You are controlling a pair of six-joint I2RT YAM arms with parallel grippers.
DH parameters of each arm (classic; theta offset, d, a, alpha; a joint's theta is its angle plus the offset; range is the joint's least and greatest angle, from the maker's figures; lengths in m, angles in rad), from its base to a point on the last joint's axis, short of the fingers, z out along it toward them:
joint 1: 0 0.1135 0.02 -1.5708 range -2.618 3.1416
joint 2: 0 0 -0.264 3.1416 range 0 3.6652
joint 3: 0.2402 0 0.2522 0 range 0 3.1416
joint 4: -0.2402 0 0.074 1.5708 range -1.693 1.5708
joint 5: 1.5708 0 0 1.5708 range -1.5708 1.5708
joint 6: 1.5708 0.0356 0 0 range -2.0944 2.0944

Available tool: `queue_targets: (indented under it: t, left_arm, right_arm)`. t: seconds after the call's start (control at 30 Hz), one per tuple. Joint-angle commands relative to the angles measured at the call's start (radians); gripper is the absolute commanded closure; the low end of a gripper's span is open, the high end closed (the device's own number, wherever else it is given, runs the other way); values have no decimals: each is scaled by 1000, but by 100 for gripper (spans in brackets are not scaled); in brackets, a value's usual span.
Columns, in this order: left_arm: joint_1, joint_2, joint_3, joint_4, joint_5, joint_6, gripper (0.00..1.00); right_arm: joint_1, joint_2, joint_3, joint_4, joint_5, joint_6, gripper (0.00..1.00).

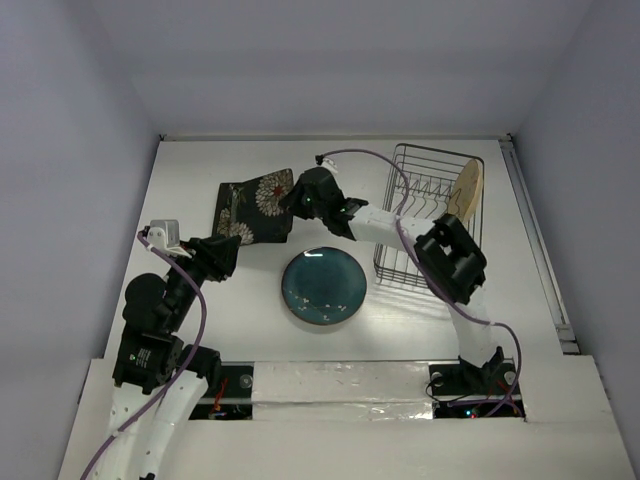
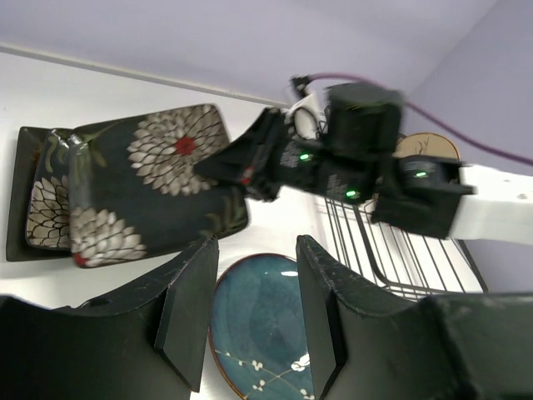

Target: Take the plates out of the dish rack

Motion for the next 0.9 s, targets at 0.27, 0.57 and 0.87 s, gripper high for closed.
queue_targets:
  t: [0.27,0.57,0.87]
  left_arm:
    - [4,-7,-4,49,1,6,61]
    - [4,-8,-4,50,6,4,61]
    - [4,-10,-6,49,6,3,61]
  right_arm:
    - [23,149,221,221,33,246,100]
    - [33,183,183,179,37,231,59]
    - [33,157,218,-18,49,52,14]
